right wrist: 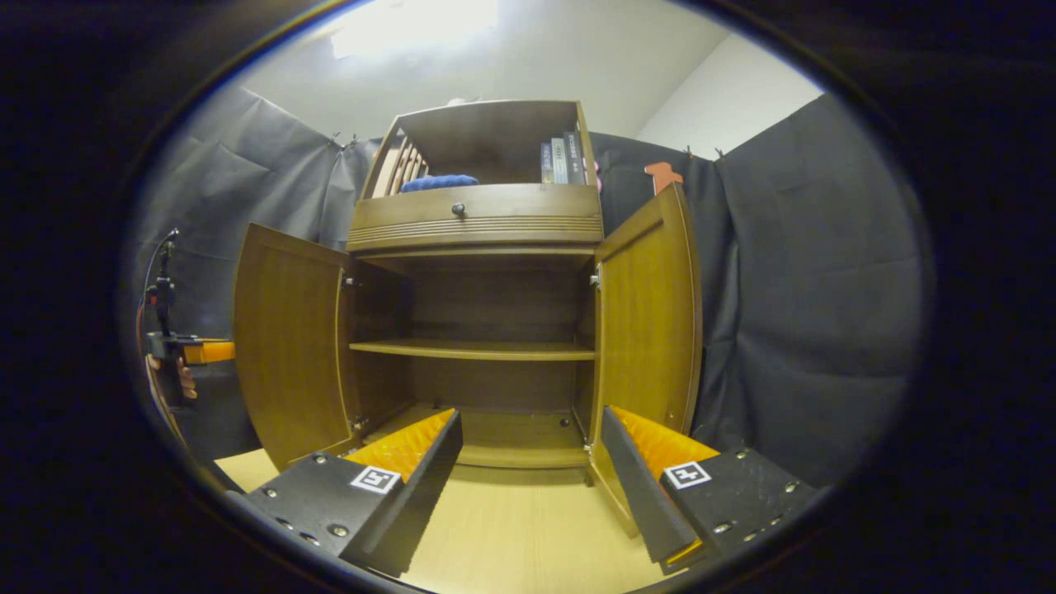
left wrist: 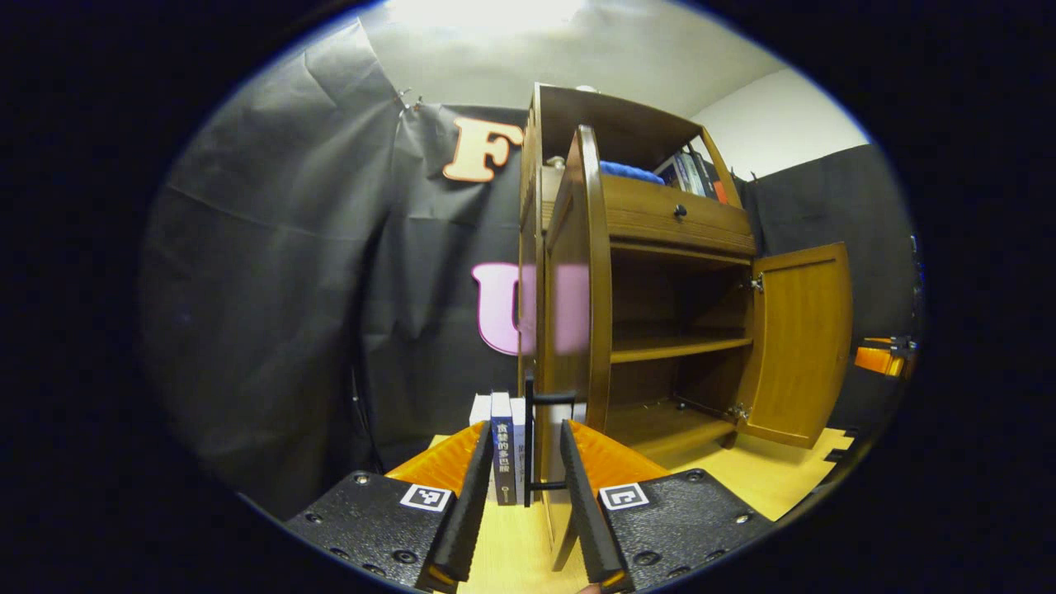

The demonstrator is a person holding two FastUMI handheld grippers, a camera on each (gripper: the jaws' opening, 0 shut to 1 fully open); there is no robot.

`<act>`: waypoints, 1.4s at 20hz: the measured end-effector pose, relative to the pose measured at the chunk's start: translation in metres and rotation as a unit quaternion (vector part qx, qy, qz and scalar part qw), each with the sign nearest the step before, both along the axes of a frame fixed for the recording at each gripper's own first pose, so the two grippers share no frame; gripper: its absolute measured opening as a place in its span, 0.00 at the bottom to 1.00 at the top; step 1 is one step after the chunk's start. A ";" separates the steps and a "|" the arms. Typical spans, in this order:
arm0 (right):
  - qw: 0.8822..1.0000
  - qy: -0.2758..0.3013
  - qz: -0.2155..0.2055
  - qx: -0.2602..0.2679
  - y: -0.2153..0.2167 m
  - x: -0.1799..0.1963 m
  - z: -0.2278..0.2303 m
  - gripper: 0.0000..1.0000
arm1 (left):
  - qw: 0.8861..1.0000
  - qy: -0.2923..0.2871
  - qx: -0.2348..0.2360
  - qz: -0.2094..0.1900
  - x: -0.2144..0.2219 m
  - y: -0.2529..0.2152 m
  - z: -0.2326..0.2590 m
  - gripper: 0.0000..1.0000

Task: Open the right door of the double-door shoe cabinet with the right hand, and open the left door with the left hand.

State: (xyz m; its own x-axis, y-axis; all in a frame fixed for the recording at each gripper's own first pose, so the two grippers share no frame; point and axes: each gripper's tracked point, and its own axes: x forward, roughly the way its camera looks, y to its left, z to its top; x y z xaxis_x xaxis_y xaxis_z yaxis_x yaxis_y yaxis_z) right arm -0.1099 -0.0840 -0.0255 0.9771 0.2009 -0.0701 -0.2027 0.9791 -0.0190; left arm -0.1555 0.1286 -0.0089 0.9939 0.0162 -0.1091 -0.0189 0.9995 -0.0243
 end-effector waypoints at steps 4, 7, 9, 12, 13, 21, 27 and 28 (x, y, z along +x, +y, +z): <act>1.000 -0.007 -0.003 0.008 -0.012 0.001 0.009 0.97 | 0.998 -0.031 0.018 0.046 -0.007 -0.002 0.030 0.79; 1.000 -0.009 -0.004 0.025 -0.020 0.003 0.017 1.00 | 0.997 -0.059 0.008 0.056 -0.009 -0.021 0.055 0.99; 0.999 -0.011 -0.008 0.034 -0.026 0.002 0.022 1.00 | 0.996 -0.073 0.008 0.057 -0.009 -0.037 0.069 0.94; 0.998 -0.022 -0.017 0.051 -0.034 -0.001 0.031 1.00 | 0.995 -0.087 0.011 0.054 -0.007 -0.064 0.085 0.92; 0.998 -0.026 -0.019 0.055 -0.035 -0.001 0.035 1.00 | 0.995 -0.090 0.014 0.047 -0.002 -0.075 0.086 0.92; 0.997 -0.063 -0.021 0.048 -0.018 -0.002 0.065 1.00 | 0.996 -0.082 0.019 -0.015 0.045 -0.169 0.064 0.92; 0.995 -0.090 -0.027 0.036 0.007 0.004 0.068 0.97 | 0.997 -0.055 0.053 -0.009 0.094 -0.201 0.015 0.99; 0.995 -0.092 -0.031 0.028 0.009 0.012 0.067 1.00 | 0.997 -0.059 0.057 -0.009 0.100 -0.204 0.013 0.97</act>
State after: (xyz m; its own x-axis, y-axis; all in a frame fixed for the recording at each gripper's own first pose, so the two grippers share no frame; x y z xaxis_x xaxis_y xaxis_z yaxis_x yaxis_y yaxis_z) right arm -0.0976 -0.0754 0.0412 0.9830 0.1385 0.1202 -0.1402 0.9901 0.0053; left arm -0.0557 -0.0758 0.0037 0.9999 0.0046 0.0099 -0.0055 0.9961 0.0884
